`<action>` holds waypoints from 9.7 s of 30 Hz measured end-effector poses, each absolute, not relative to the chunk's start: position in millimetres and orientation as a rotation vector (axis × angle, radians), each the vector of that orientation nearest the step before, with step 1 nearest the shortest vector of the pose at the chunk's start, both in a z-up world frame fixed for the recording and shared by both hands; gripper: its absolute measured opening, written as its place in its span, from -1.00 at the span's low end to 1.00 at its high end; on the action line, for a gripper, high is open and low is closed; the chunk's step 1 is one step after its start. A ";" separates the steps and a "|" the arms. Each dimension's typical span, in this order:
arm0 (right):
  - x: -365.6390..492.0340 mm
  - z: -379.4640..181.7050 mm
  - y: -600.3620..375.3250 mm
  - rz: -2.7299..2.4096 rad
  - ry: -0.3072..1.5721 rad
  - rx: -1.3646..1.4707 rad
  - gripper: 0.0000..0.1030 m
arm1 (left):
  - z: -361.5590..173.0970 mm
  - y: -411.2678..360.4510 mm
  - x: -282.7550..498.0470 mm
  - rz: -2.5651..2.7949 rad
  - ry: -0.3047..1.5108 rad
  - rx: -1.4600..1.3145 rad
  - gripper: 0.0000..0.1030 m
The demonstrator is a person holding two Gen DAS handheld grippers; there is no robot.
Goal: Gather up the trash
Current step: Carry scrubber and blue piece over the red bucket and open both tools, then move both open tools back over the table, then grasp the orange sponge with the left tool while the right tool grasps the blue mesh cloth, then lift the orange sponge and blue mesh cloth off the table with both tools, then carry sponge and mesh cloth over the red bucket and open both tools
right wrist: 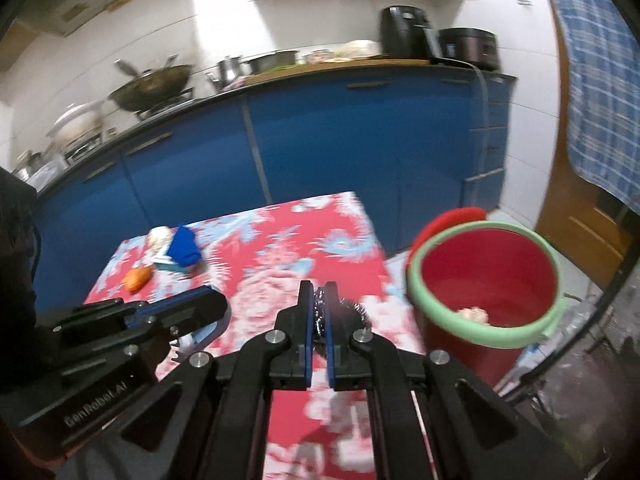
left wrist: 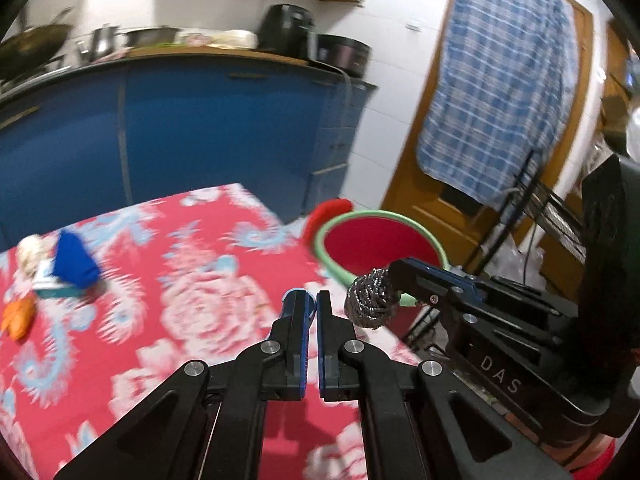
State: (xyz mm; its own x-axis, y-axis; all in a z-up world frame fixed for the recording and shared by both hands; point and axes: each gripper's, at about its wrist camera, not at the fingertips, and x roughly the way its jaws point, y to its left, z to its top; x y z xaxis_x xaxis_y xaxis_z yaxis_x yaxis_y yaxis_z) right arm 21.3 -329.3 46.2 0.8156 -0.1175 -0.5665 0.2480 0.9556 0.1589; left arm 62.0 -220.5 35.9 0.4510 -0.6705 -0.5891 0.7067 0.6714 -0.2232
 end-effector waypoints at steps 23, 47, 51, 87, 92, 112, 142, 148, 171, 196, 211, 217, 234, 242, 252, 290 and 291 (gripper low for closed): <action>-1.8 35.1 -461.2 -0.463 0.583 0.301 -0.88 | 6.6 -373.4 75.7 -1.041 0.771 0.192 -0.95; 42.0 -21.0 -510.4 -0.489 0.657 0.356 -0.88 | -29.8 -448.2 113.9 -1.046 0.819 0.260 -0.93; 39.8 -20.3 -515.8 -0.530 0.639 0.362 -0.83 | -30.2 -456.9 115.3 -1.001 0.798 0.305 -0.28; 49.5 5.8 -408.2 -0.325 0.650 0.307 -0.53 | 2.9 -308.7 115.9 -0.792 0.740 0.188 -0.09; 64.6 9.6 -382.7 -0.278 0.653 0.278 -0.53 | 7.0 -272.0 122.3 -0.723 0.723 0.174 -0.09; 153.0 -2.0 -205.1 0.052 0.714 0.173 -0.53 | -3.3 -74.2 167.8 -0.384 0.745 0.007 -0.09; 276.0 -40.0 -155.8 0.094 0.784 0.120 -0.26 | -48.2 -8.3 255.7 -0.308 0.851 0.003 -0.69; 278.5 -42.9 -148.9 0.090 0.786 0.053 -0.83 | -49.4 -14.0 255.6 -0.296 0.833 0.035 -0.75; 192.1 6.7 -161.8 0.120 0.710 0.104 -0.87 | 3.7 -30.0 176.1 -0.288 0.712 -0.017 -0.77; 104.7 27.1 -188.5 0.096 0.664 0.115 -0.86 | 18.2 -73.7 100.0 -0.356 0.675 0.012 -0.76; 85.2 27.3 -222.4 0.008 0.653 0.137 -0.86 | 20.2 -129.8 89.8 -0.471 0.674 0.062 -0.76; 75.4 27.5 -253.1 -0.049 0.646 0.163 -0.86 | 22.0 -166.9 88.1 -0.527 0.671 0.087 -0.76; 39.7 24.8 -383.0 -0.283 0.637 0.256 -0.86 | 19.3 -307.2 80.3 -0.749 0.677 0.193 -0.76; 20.5 22.9 -439.8 -0.384 0.628 0.267 -0.86 | 12.3 -370.4 78.3 -0.846 0.699 0.211 -0.76; 30.2 3.0 -499.3 -0.447 0.639 0.319 -0.86 | -6.0 -432.1 93.3 -0.882 0.713 0.240 -0.76; 9.0 -8.9 -517.9 -0.565 0.636 0.369 -0.02 | -12.9 -435.4 90.7 -0.838 0.694 0.281 -0.18; 8.1 -6.8 -514.6 -0.564 0.636 0.366 -0.02 | -11.3 -431.6 89.2 -0.839 0.694 0.277 -0.18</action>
